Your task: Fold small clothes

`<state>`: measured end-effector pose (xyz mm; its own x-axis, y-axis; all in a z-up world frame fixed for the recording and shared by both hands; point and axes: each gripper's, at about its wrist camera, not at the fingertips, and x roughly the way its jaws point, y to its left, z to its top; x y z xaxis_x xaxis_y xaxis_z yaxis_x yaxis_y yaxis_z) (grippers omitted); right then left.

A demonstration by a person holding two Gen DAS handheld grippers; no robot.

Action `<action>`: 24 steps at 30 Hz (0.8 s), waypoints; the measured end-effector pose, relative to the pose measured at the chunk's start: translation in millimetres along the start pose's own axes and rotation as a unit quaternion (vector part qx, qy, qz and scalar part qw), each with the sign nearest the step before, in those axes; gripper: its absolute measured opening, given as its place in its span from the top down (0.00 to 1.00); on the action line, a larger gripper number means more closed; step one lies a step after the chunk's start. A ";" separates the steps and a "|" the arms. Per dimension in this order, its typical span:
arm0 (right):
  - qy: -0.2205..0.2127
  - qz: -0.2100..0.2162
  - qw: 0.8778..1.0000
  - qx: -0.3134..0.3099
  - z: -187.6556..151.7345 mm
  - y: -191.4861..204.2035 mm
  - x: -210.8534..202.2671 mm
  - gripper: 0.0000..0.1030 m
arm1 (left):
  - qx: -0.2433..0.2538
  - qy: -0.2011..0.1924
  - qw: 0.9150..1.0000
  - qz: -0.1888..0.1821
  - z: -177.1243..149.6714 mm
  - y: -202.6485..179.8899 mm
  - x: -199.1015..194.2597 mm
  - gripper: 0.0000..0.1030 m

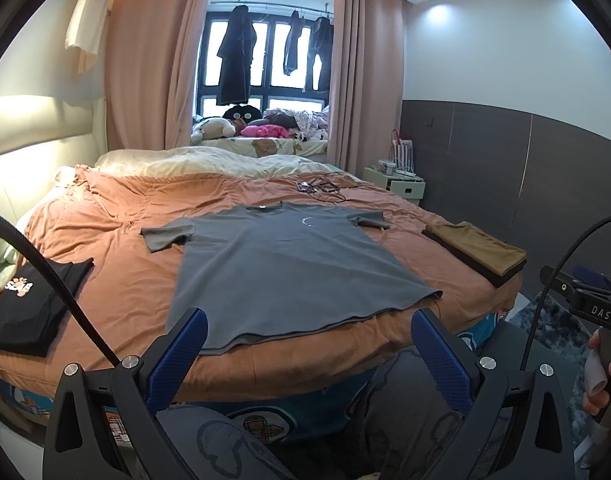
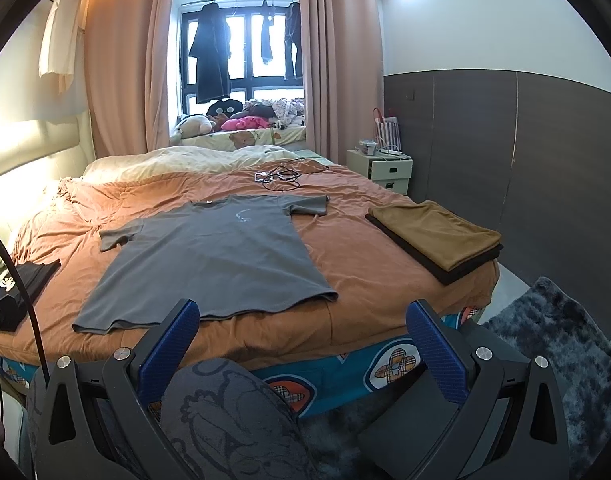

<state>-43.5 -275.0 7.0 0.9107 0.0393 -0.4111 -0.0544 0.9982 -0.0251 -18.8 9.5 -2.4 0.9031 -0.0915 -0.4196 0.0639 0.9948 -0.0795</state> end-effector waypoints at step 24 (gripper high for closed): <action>0.003 0.026 1.000 -0.007 -1.3 1.2 16.9 0.00 | -0.019 0.001 1.000 0.014 5.6 8.6 -7.6 0.01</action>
<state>-28.7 -273.2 -1.2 0.9039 0.0918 -0.4178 -0.1085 0.9940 -0.0163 -22.7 19.0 5.2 0.9031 -0.0629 -0.4247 0.0220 0.9947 -0.1007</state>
